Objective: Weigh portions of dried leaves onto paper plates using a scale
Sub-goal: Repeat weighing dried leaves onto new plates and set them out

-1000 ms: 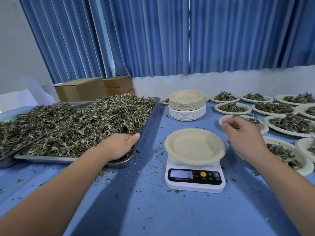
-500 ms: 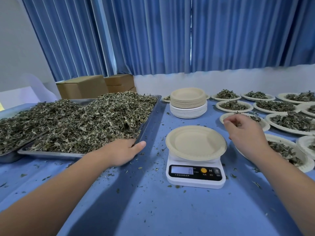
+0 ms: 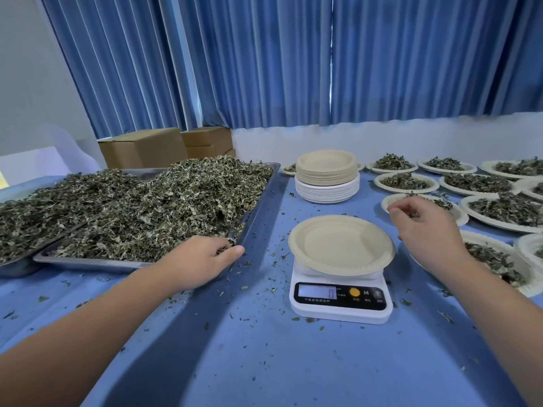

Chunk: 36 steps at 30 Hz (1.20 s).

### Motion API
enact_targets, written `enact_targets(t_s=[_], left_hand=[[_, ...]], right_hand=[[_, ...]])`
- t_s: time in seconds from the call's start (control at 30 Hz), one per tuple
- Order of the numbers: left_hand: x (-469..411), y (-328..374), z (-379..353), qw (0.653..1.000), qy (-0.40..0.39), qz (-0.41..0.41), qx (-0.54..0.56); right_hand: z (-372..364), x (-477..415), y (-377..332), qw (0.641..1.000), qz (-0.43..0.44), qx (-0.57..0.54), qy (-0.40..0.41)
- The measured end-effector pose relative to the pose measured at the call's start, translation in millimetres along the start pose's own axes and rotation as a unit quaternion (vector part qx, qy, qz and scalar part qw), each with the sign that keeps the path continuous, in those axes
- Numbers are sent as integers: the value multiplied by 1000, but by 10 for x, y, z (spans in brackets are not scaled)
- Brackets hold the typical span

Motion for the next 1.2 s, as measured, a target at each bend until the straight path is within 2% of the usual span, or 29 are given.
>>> enact_targets(t_s=[0.27,0.53,0.93,1.1,1.2], left_hand=[[-205,-164,114,996,14,58,67],[-321,-123,402,987,77,71,119],[-559,1214,791,952,212,-46,214],[-685,1657,579,948,202,-75,234],[-738,1795,395,949,164,-95,253]], right_hand=[[-21,-25,29,1000,1,5,-2],[-42,-39,10,1000,10,16,-10],[-36,-69,47,1000,20,18,-6],[-46,-66,61,1000,19,13,-9],[-49,-68,49,999,28,15,-7]])
Point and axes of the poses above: each hand's wrist, its own x-axis away from the middle knuckle, its own z-axis out of the back of the hand, y = z × x, the point moved 8 cm from there along -x, towards the middle knuckle, and after that the axes turned 4 degrees about -x, right-handed, at the moved point
